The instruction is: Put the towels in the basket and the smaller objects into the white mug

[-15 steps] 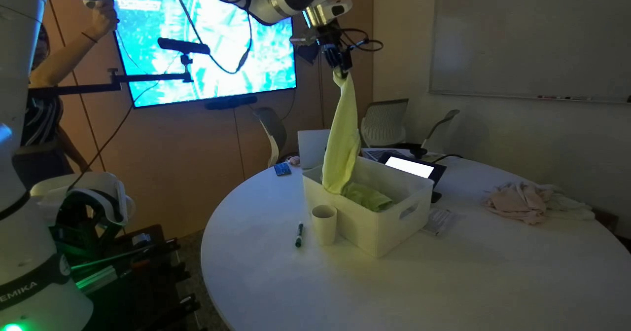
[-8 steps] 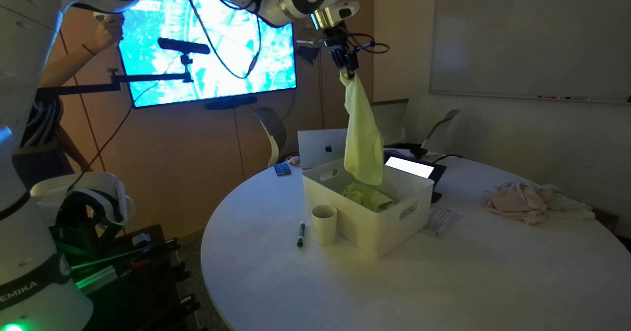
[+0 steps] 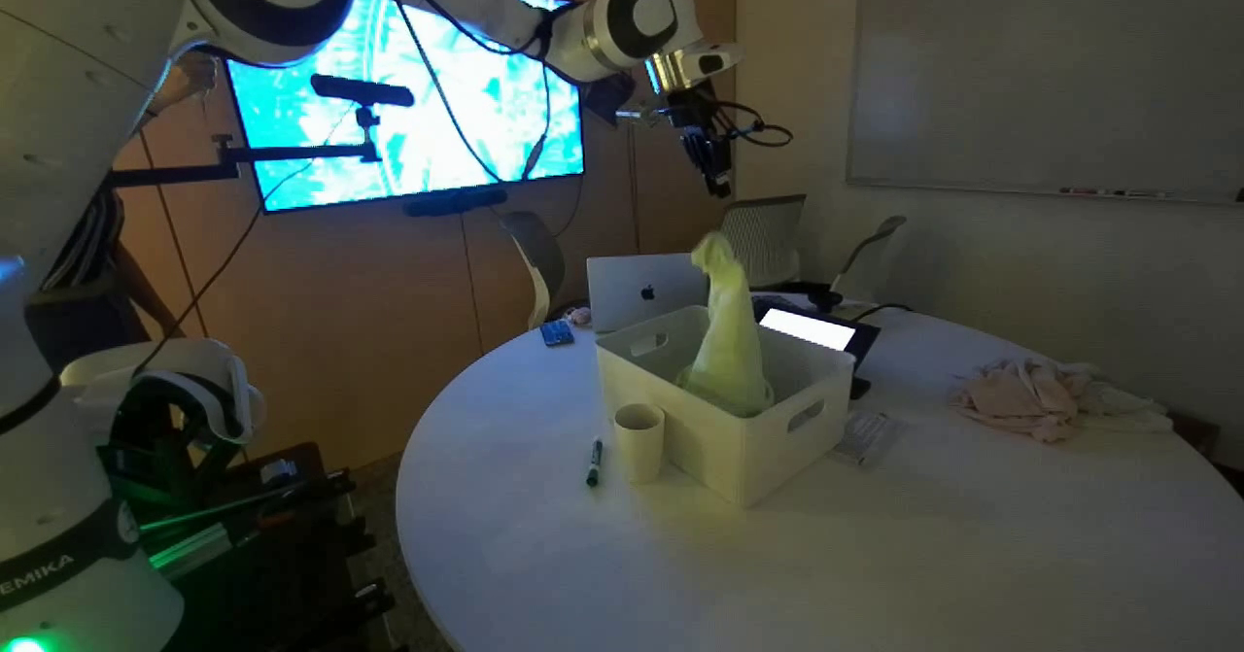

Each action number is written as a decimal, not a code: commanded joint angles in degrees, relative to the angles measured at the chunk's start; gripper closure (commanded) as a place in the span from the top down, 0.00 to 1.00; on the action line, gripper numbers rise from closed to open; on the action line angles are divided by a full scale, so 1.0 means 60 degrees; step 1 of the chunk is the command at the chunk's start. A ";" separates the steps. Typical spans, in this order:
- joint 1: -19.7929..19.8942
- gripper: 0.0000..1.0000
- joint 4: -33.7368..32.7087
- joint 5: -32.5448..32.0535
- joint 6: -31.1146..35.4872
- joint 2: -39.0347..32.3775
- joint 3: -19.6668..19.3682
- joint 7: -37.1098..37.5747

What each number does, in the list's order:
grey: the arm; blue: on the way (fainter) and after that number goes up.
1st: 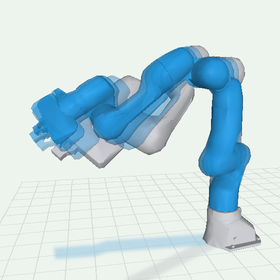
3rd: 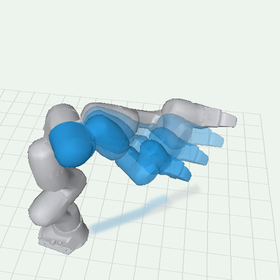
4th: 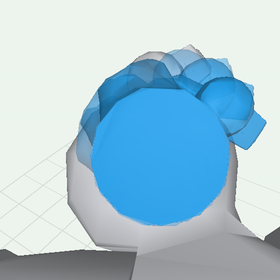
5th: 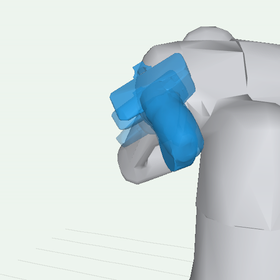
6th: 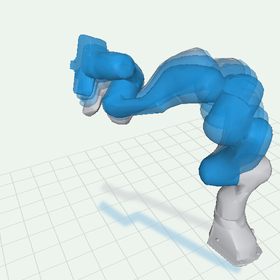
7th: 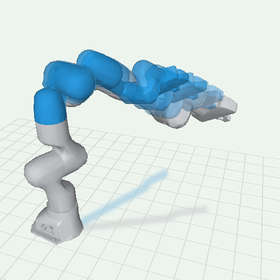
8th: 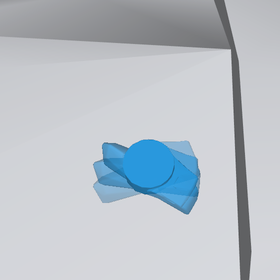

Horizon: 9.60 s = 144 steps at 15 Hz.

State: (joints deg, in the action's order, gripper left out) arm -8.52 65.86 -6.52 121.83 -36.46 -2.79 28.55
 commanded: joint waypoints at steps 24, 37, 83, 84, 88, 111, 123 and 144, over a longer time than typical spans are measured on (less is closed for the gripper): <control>0.0992 1.00 1.0251 -0.0148 0.2097 0.4720 -0.0049 -0.1601; 0.0739 1.00 1.2515 0.0113 0.5830 0.3466 0.0420 -0.2589; 0.1706 1.00 0.8594 0.1982 0.7803 -0.1540 0.2625 -0.4534; 0.1783 1.00 0.8525 0.1975 0.7759 -0.1621 0.2694 -0.4612; 0.1914 1.00 0.8339 0.1955 0.7706 -0.1864 0.2779 -0.4750; 0.2078 1.00 0.8103 0.1988 0.7169 -0.2376 0.2685 -0.4839; 0.1731 0.91 0.8257 0.1879 0.6945 -0.2415 0.2256 -0.4695; 0.1266 0.07 0.8294 0.1780 0.6991 -0.2132 0.2106 -0.4710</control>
State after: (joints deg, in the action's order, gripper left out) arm 0.00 115.56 4.05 164.12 -49.38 10.92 0.87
